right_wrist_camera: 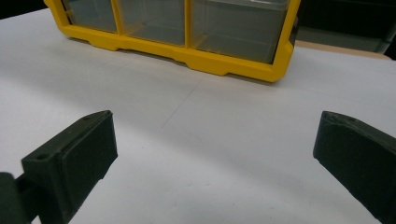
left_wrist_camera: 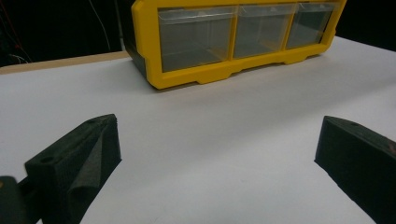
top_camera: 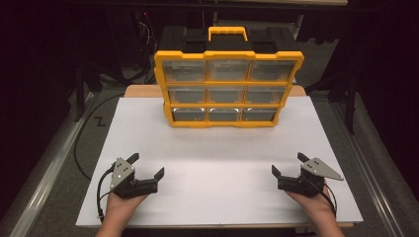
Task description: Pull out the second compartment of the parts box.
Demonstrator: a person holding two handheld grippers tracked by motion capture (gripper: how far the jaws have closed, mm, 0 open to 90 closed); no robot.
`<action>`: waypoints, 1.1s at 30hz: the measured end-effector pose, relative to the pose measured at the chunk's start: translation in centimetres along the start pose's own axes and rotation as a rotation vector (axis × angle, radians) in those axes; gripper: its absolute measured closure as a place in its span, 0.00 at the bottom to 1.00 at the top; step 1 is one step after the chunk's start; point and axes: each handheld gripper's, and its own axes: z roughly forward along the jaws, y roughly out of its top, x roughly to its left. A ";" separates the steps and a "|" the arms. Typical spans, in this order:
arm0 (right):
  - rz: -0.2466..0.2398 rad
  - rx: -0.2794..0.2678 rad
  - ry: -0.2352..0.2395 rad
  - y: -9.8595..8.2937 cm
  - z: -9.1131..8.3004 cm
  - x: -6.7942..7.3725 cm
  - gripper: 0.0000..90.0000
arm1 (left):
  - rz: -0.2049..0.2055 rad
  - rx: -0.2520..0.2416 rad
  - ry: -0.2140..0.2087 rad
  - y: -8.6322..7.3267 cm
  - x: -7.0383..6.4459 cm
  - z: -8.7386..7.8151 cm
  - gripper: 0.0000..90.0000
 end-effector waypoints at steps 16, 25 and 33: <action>-0.015 0.018 -0.005 0.0 1.6 -0.1 0.01 | -0.014 0.018 -0.001 -0.1 0.1 0.2 0.00; -0.004 0.024 -0.025 0.8 3.4 -0.1 0.01 | -0.012 0.011 0.000 -0.2 0.2 0.3 0.00; 0.004 0.048 -0.045 1.4 5.5 -0.2 0.01 | -0.014 0.015 -0.015 -0.1 0.0 0.4 0.00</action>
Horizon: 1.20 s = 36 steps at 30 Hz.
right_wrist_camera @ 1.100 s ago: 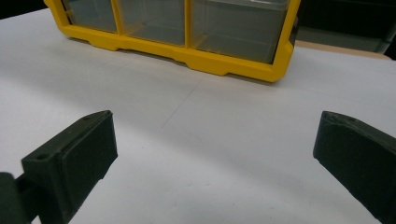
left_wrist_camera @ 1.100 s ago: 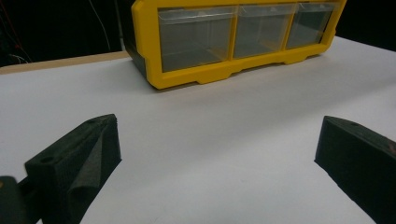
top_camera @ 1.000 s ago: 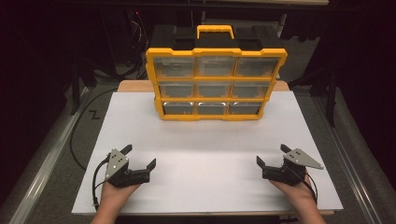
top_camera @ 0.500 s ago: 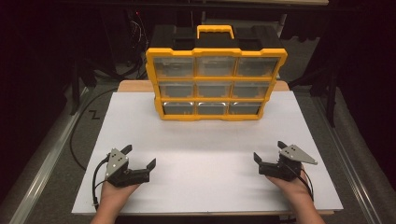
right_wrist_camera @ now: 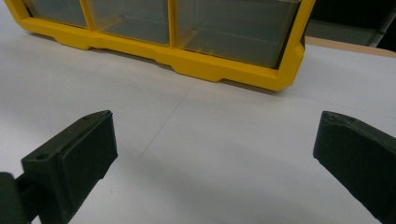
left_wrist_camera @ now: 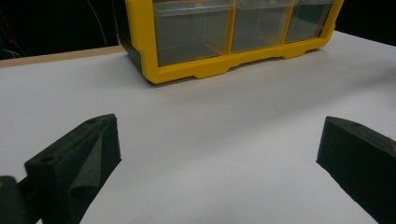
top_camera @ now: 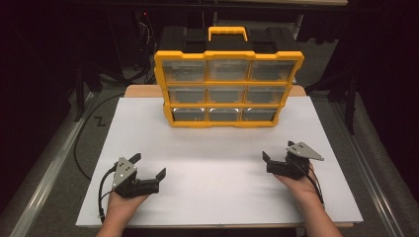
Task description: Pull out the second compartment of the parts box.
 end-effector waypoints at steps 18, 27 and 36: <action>-0.008 -0.027 -0.018 1.7 2.9 0.3 0.01 | 0.002 0.002 0.001 -0.1 -0.1 0.0 0.00; -0.040 -0.018 -0.031 1.8 2.2 0.3 0.01 | 0.003 -0.005 0.000 0.0 -0.1 -0.1 0.00; -0.091 0.013 -0.055 1.4 1.7 0.1 0.01 | 0.010 -0.006 0.003 0.0 -0.1 -0.2 0.00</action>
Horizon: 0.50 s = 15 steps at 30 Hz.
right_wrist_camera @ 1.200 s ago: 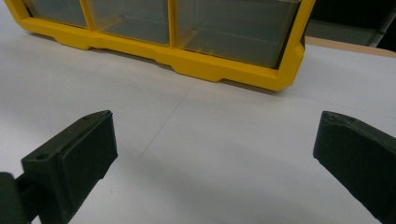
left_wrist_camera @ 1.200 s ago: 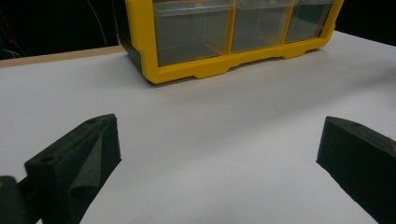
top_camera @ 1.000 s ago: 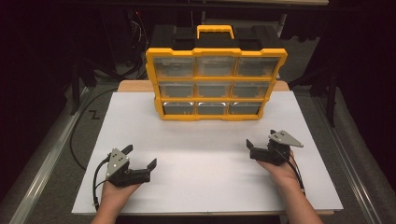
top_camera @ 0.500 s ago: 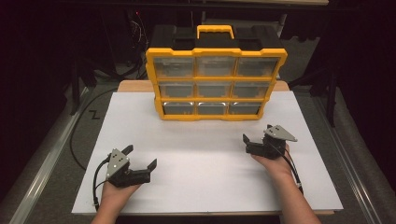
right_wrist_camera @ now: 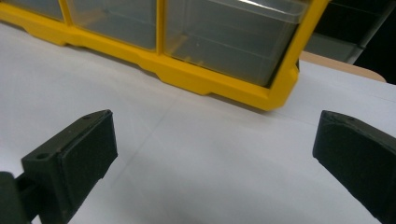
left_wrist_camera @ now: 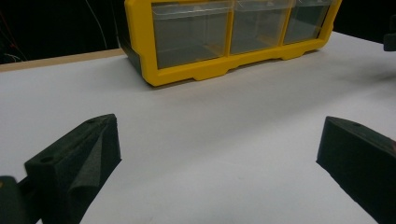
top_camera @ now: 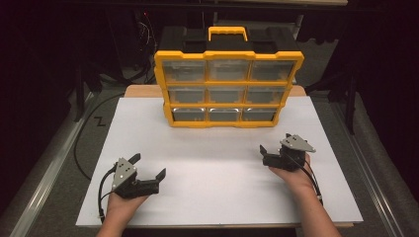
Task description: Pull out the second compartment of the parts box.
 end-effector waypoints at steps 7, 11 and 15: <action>-0.080 0.021 -0.027 -0.8 -0.3 -0.2 0.01 | 0.004 0.002 -0.001 0.0 0.0 0.0 0.00; -0.142 0.031 -0.035 -1.0 -0.3 0.1 0.01 | 0.007 0.003 0.000 0.0 0.0 0.0 0.00; -0.199 0.046 -0.039 -1.2 -0.3 0.6 0.01 | 0.009 0.002 0.003 0.0 0.0 0.0 0.00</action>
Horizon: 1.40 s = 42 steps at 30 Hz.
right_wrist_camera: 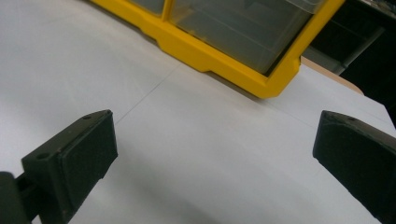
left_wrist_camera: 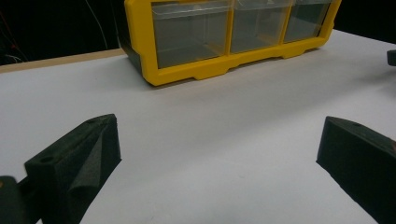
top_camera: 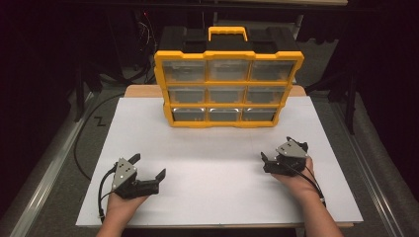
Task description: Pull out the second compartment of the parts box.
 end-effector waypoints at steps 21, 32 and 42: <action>-0.381 0.039 -0.059 0.9 -0.4 3.6 0.01 | 0.001 -0.002 0.006 0.0 0.0 -0.1 0.00; -0.506 0.059 -0.090 1.3 -0.4 4.8 0.01 | 0.003 0.000 0.004 0.0 -0.1 0.0 0.00; -0.620 0.048 -0.111 1.6 -0.8 5.8 0.01 | 0.004 -0.002 0.002 0.0 -0.1 0.0 0.00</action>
